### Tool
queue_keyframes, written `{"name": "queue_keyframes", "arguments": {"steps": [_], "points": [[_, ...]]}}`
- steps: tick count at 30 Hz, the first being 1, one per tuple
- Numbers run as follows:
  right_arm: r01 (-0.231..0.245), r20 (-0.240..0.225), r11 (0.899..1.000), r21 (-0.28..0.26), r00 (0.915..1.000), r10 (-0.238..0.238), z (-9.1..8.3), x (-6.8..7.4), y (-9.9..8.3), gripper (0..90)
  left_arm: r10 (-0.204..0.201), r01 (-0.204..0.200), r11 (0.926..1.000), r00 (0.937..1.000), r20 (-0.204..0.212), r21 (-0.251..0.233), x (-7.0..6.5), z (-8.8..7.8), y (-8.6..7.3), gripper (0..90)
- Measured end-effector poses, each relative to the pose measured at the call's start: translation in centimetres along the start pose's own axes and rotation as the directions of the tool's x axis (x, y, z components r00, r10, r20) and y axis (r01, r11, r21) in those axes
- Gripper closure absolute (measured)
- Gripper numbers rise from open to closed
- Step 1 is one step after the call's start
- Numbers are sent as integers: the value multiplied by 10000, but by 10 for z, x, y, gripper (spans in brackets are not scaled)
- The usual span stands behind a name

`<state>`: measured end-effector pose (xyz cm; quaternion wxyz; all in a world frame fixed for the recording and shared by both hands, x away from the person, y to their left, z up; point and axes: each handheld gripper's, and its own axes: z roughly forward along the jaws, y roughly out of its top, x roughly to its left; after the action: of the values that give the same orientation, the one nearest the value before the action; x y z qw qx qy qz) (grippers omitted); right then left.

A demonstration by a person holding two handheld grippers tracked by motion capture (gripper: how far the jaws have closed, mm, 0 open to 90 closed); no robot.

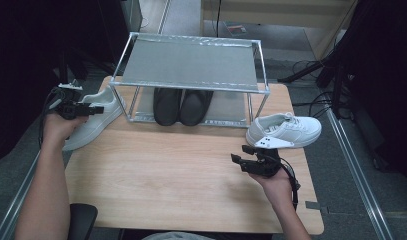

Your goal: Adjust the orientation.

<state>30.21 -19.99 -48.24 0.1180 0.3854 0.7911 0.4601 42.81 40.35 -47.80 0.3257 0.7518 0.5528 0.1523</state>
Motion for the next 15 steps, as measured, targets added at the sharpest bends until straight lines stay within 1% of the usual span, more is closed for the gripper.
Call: {"name": "queue_keyframes", "arguments": {"steps": [1, 2, 3, 6, 8, 9, 11, 13, 14, 15], "points": [[-14, -3, 10000, 6, 10000, 14, 0, 0, 0, 440, 177, -177, 9998, 9998, -111, -3, -1, 2, -1, 505], [-22, -20, 10000, 16, 10000, 22, 0, 0, 0, 444, 306, -308, 9995, 9994, -188, -121, -2, 2, -2, 507], [2, -30, 10000, 3, 10000, -2, 0, 0, 0, 445, 383, -388, 9991, 9989, -262, -175, -2, 2, -3, 513], [28, -56, 10000, 53, 10000, -28, 1, 0, 0, 445, 483, -487, 9986, 9987, -190, -211, -3, 2, -4, 548], [24, -74, 10000, 86, 10000, -23, 2, 1, 0, 446, 554, -561, 9978, 9983, -192, -355, -3, 2, -5, 575], [50, -87, 10000, 71, 9999, -50, 3, 1, 0, 446, 548, -553, 9979, 9984, -153, -345, -3, 2, -5, 593], [53, -106, 10000, 84, 9999, -52, 3, 1, 1, 446, 417, -417, 9988, 9991, -26, -242, -2, 1, -5, 622], [58, -108, 9999, 90, 9999, -57, 3, 1, 0, 446, -62, 67, 9997, 9997, 250, -223, -1, -1, -4, 666], [56, -101, 10000, 79, 9999, -55, 3, 1, 0, 447, -250, 260, 9994, 9988, 412, -238, 1, -2, -4, 693], [36, -101, 10000, 66, 9999, -36, 3, 1, 0, 448, -378, 391, 9989, 9982, 475, -265, 1, -3, -4, 714]]}}
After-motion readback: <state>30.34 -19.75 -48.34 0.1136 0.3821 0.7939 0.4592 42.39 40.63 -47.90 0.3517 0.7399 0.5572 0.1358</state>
